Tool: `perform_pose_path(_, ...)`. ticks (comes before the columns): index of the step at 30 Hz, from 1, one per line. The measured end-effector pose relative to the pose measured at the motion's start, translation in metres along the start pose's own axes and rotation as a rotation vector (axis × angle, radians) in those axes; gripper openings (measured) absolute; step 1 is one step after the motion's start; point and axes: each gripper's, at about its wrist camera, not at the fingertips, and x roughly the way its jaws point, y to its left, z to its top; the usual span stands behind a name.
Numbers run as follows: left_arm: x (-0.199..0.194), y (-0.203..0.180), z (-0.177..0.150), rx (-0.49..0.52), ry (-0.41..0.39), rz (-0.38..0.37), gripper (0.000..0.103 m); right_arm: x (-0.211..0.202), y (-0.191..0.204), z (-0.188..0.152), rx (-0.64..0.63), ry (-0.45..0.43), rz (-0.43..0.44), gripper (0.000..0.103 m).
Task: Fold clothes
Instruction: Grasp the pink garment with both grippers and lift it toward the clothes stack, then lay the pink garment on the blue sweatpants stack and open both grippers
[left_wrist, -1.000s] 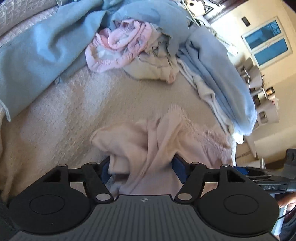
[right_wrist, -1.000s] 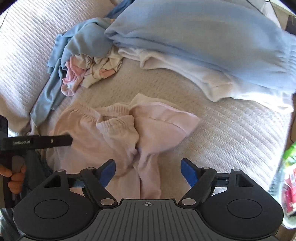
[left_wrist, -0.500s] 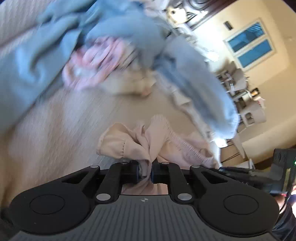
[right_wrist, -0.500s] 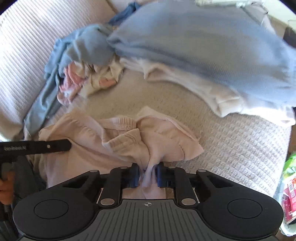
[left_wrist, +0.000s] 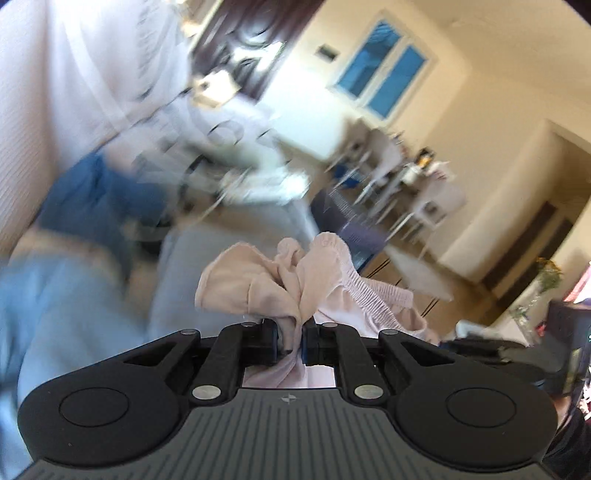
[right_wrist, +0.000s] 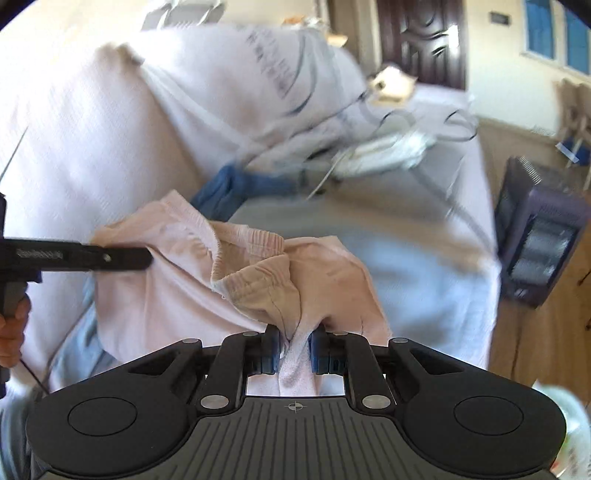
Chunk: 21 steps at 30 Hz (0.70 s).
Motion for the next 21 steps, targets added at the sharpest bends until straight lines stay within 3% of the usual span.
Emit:
perform_pose_path(3, 0.034, -0.003, 0.022, 0.077, 0.001, 0.006, 0.01, 0.013, -0.016, 0.02, 0.041, -0.069, -0.032, 0.015)
perform_pose_path(6, 0.069, 0.003, 0.026, 0.091, 0.038, 0.006, 0.01, 0.037, -0.034, 0.032, 0.075, -0.078, -0.073, 0.015)
perform_pose_path(14, 0.144, 0.031, 0.014, 0.121, 0.135, 0.046, 0.011, 0.095, -0.075, 0.029, 0.136, 0.026, -0.098, 0.015)
perform_pose_path(17, 0.156, 0.042, 0.013, 0.113, 0.14, 0.088, 0.02, 0.112, -0.085, 0.025, 0.148, 0.048, -0.096, 0.017)
perform_pose_path(21, 0.157, 0.057, 0.014, 0.069, 0.131, 0.071, 0.023, 0.121, -0.093, 0.023, 0.174, 0.064, -0.094, 0.03)
